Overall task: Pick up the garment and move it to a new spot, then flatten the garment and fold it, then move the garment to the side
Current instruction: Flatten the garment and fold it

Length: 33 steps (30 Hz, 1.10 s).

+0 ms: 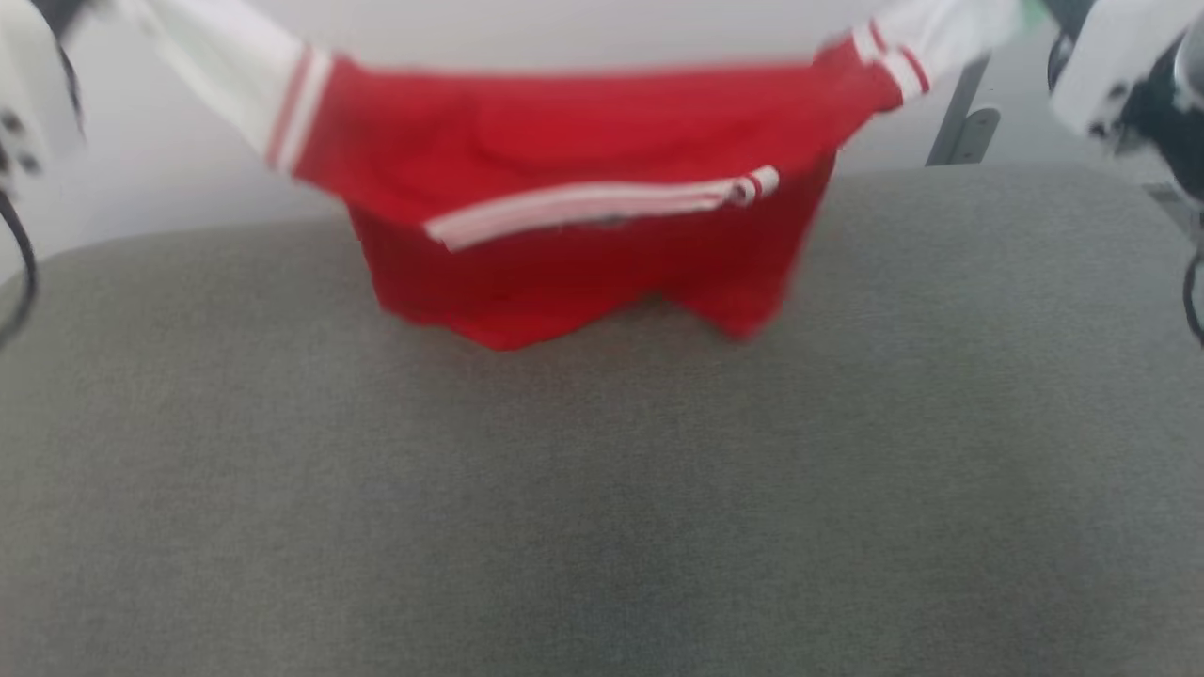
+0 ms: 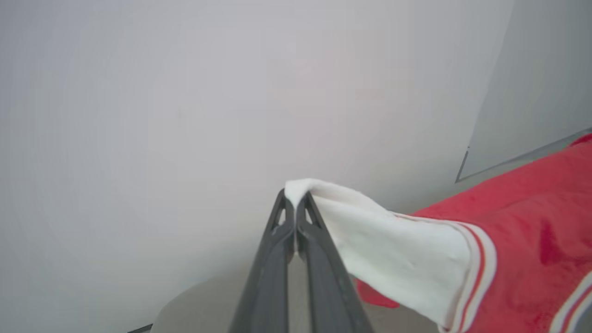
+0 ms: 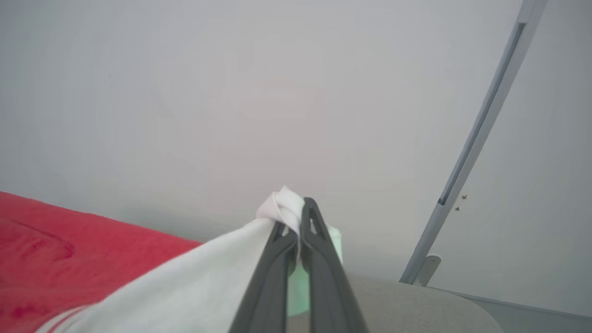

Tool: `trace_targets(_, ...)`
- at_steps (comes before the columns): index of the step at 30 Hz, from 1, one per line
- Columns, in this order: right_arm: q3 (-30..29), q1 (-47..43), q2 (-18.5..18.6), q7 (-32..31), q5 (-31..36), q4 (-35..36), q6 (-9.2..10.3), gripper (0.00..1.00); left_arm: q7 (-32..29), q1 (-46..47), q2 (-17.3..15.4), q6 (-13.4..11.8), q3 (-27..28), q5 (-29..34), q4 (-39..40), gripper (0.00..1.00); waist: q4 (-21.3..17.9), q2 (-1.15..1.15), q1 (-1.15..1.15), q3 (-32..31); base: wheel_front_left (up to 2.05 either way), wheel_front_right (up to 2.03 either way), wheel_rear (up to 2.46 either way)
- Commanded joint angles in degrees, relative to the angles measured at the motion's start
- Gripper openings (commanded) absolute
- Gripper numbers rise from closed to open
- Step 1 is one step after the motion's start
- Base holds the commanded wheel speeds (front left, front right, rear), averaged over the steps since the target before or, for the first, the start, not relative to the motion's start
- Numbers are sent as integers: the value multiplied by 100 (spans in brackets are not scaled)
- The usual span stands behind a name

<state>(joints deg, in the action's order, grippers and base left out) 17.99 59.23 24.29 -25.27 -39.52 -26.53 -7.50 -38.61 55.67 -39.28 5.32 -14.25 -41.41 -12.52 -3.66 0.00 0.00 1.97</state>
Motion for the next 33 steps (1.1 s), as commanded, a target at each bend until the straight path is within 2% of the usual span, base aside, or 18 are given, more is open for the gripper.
trace_targets(1,-12,141,-113,33,64,-78,3,0,91,227,32,39,-18,84,-106,0,-41,0,0,-49,0,0,0)
trace_targets(5,-81,482,-368,85,136,-282,3,0,324,755,96,109,-121,165,-452,0,-81,0,0,-75,0,0,0)
trace_targets(10,-16,741,-483,59,290,-421,3,0,499,1232,139,172,-253,164,-811,0,-108,0,0,54,0,0,0)
trace_targets(18,-49,1160,-517,439,713,-667,3,0,1040,1859,200,204,-459,261,-1227,0,-80,0,0,807,0,0,0)
trace_targets(21,-95,1635,-564,866,1182,-955,3,0,1482,2429,255,216,-642,340,-1557,0,-44,0,0,1430,0,0,0)
trace_targets(25,-348,2340,-667,1872,1981,-1429,5,0,2302,3290,311,215,-934,545,-1987,0,27,0,0,2139,0,0,0)
trace_targets(31,-1104,3049,-778,3615,3548,-1895,6,0,4093,4246,474,215,-1029,1065,-2654,0,150,0,0,2685,0,0,0)
trace_targets(33,-1298,3126,-860,3872,4075,-1960,6,0,4629,4420,546,215,-1090,1200,-2922,0,207,0,0,2786,0,0,0)
